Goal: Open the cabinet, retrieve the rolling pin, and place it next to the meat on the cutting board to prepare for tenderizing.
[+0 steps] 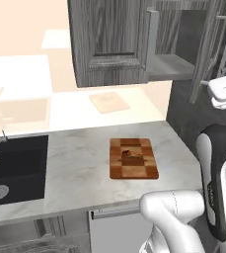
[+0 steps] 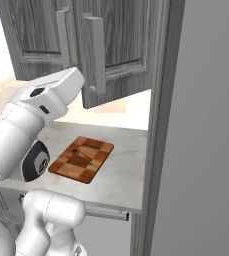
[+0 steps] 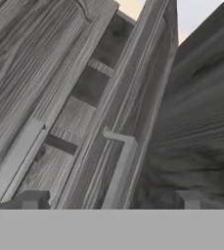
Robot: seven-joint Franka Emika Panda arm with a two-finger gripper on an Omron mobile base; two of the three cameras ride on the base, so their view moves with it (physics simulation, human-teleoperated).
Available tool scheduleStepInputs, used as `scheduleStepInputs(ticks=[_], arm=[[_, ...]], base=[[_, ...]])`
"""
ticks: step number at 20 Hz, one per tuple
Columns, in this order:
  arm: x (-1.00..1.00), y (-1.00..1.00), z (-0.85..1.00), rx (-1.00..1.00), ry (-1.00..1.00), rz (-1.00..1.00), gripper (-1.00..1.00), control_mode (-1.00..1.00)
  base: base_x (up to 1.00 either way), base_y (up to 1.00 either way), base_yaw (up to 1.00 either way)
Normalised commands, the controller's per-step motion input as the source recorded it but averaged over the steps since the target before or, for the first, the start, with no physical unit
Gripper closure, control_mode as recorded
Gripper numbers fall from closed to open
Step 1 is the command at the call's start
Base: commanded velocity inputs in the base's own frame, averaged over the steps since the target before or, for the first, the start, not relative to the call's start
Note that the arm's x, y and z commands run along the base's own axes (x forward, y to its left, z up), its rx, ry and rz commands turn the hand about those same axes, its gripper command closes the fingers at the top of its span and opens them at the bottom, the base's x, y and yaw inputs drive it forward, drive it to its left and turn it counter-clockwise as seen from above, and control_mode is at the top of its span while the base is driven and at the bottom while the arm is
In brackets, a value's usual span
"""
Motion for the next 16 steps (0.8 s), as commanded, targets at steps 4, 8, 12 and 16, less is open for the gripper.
scheduleStepInputs(ticks=[4,8,12,16], arm=[[-0.07,0.62,0.03,-0.10,0.00,-0.12,-1.00,-1.00],[0.00,0.73,0.00,-0.13,0.01,-0.16,-1.00,-1.00],[0.04,0.79,0.00,-0.16,0.03,-0.23,-1.00,-1.00],[0.20,0.60,-0.06,-0.18,0.09,-0.31,-1.00,-1.00]], base=[[0.00,0.00,0.00],[0.00,0.00,0.00],[0.00,0.00,0.00],[0.00,0.00,0.00]])
